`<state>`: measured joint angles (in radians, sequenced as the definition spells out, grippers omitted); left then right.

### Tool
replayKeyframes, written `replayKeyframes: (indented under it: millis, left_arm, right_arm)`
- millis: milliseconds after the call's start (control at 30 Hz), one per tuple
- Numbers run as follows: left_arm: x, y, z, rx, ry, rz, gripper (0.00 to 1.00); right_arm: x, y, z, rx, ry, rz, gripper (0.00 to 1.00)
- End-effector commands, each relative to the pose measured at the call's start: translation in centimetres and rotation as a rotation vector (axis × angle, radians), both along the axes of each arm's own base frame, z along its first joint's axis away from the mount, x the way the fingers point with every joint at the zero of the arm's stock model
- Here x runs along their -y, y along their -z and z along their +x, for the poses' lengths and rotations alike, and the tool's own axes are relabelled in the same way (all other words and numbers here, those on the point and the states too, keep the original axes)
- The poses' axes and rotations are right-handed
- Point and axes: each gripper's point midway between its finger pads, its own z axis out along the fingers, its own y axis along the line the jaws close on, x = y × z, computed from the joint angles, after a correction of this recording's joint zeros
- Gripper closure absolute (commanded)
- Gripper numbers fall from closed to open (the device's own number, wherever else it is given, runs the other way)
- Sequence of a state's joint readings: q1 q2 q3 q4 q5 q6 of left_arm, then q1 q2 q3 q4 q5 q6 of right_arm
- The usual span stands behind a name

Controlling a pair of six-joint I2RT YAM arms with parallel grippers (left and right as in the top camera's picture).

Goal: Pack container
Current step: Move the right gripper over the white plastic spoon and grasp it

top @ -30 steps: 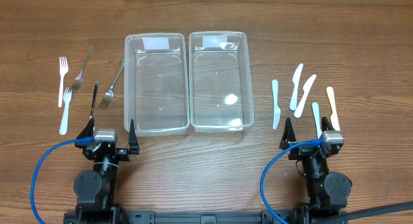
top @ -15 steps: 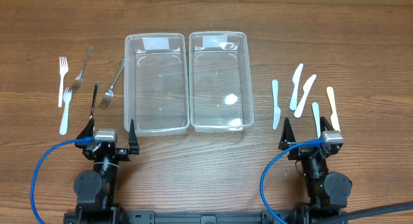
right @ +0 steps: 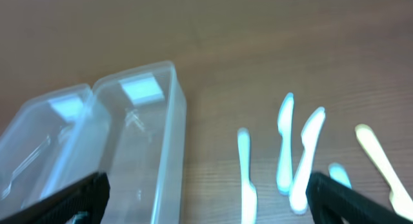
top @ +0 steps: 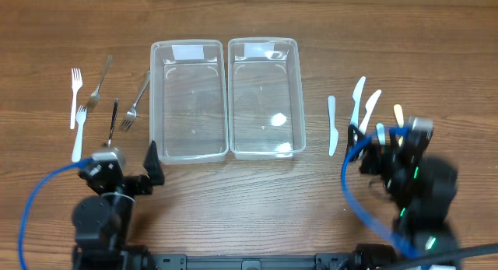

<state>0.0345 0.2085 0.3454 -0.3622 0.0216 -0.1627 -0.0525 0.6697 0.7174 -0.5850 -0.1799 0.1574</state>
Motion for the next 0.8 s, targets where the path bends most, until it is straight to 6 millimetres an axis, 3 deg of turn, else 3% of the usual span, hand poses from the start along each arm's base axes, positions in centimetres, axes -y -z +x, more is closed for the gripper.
replayKeyframes:
  millis: [0,133,267,533,767]
  left_arm:
    - [-0.2,-4.3,1.2,-0.107,-0.013,-0.019,0.0]
    - [-0.2,-5.2,3.4,-0.302,0.001,-0.008,0.0]
    - [-0.2,-4.7,4.8,-0.39,0.002,-0.012,0.0]
    - [-0.2,-3.1,5.4,-0.453,0.003,-0.015,0.0]
    - [-0.2,-3.0,5.4,-0.454,0.003,-0.015,0.0]
  right_arm:
    - [0.3,-2.3,3.8,-0.208,0.001,0.003,0.0]
    - [0.6,-1.5,7.9,-0.427,-0.016,-0.004,0.0]
    - [2.5,1.5,10.2,-0.583,0.03,-0.111,0.0]
    - [1.2,11.1,11.6,-0.848,-0.054,-0.115,0.0]
    - [-0.5,15.2,12.8,-0.912,-0.073,-0.113,0.0]
